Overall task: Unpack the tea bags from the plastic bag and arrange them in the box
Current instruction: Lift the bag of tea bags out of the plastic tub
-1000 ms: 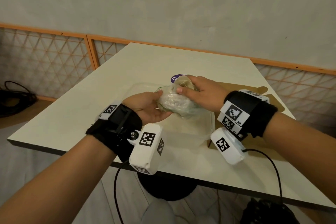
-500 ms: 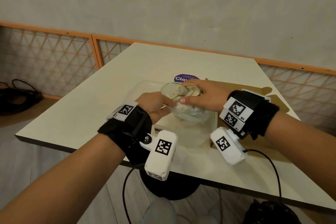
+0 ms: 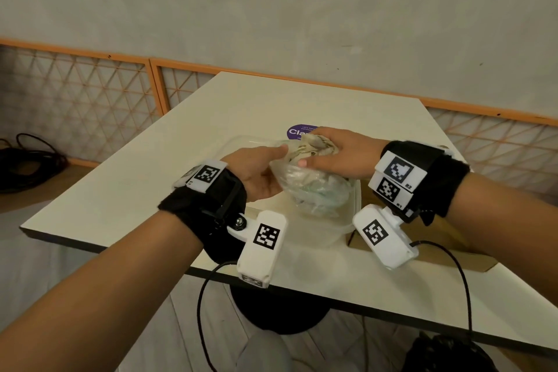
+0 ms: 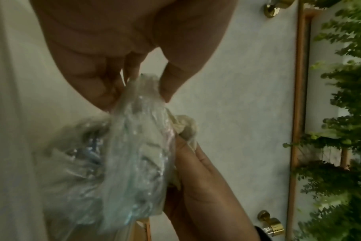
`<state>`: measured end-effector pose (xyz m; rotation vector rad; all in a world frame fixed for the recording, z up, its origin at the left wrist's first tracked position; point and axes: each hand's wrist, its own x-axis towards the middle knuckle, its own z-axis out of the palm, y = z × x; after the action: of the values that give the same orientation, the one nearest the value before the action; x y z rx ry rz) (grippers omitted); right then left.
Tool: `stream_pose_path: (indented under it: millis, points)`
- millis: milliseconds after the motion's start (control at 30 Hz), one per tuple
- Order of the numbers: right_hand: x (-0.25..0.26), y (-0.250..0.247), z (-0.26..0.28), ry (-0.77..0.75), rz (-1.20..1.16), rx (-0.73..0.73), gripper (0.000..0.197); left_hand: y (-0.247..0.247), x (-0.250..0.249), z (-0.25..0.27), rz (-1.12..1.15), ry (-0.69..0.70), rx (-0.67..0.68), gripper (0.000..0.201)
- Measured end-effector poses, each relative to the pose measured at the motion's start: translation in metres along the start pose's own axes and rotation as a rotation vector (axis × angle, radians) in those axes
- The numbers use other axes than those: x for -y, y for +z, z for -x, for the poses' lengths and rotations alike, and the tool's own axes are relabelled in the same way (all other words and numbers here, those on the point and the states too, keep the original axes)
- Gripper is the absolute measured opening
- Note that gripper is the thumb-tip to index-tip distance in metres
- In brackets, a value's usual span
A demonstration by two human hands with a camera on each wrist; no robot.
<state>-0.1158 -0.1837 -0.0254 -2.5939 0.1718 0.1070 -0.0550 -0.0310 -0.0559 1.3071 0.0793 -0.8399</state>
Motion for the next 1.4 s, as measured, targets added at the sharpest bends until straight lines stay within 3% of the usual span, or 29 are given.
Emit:
stream_pose_path:
  millis: [67, 167, 267, 333, 433, 500, 633, 733, 833, 967, 1067, 1167, 1267, 1400]
  points:
    - [-0.003, 0.004, -0.003, 0.01, 0.039, -0.002, 0.076, 0.0, 0.002, -0.006, -0.002, -0.011, -0.029, 0.027]
    - [-0.002, 0.004, 0.001, -0.015, -0.015, 0.039, 0.059, -0.001, 0.006, -0.006, 0.071, -0.093, 0.011, 0.035]
    - [-0.005, 0.005, 0.004, -0.025, 0.041, 0.009, 0.054, 0.0, 0.005, -0.002, 0.097, -0.083, -0.011, 0.031]
    - [-0.008, 0.008, 0.003, -0.009, 0.09, -0.026, 0.049, -0.003, 0.002, 0.0, -0.019, -0.002, -0.077, 0.027]
    - [-0.012, 0.01, -0.002, -0.001, 0.041, -0.036, 0.045, -0.012, 0.0, 0.004, -0.326, 0.245, -0.203, 0.049]
    - [-0.011, 0.009, -0.004, 0.009, -0.038, -0.038, 0.041, -0.013, 0.002, 0.011, -0.486, 0.374, -0.183, 0.05]
    - [-0.003, 0.003, -0.005, 0.04, -0.295, -0.053, 0.014, -0.014, 0.006, 0.014, -0.741, 0.27, -0.023, 0.043]
    - [-0.002, -0.003, -0.008, 0.073, -0.356, 0.003, 0.037, -0.021, 0.003, 0.01, -0.669, 0.189, -0.055, 0.045]
    - [-0.003, -0.006, -0.007, 0.107, -0.338, 0.127, 0.061, -0.024, 0.001, 0.011, -0.536, 0.233, -0.067, 0.06]
    - [0.003, 0.003, -0.003, 0.051, -0.215, 0.213, 0.071, -0.016, 0.003, 0.013, -0.672, 0.264, 0.075, 0.066]
    - [0.005, 0.01, -0.007, 0.032, -0.171, 0.139, 0.053, -0.011, 0.002, 0.01, -0.813, 0.312, 0.06, 0.042]
    - [0.004, 0.002, -0.009, 0.031, -0.255, 0.005, 0.023, -0.012, 0.0, 0.009, -0.771, 0.365, 0.041, 0.016]
    - [0.004, -0.013, -0.009, 0.033, -0.389, -0.08, 0.019, -0.015, -0.003, 0.011, -0.682, 0.406, -0.012, 0.013]
    - [0.009, -0.023, -0.011, 0.031, -0.455, -0.092, 0.023, -0.018, -0.01, 0.011, -0.738, 0.387, -0.017, 0.041]
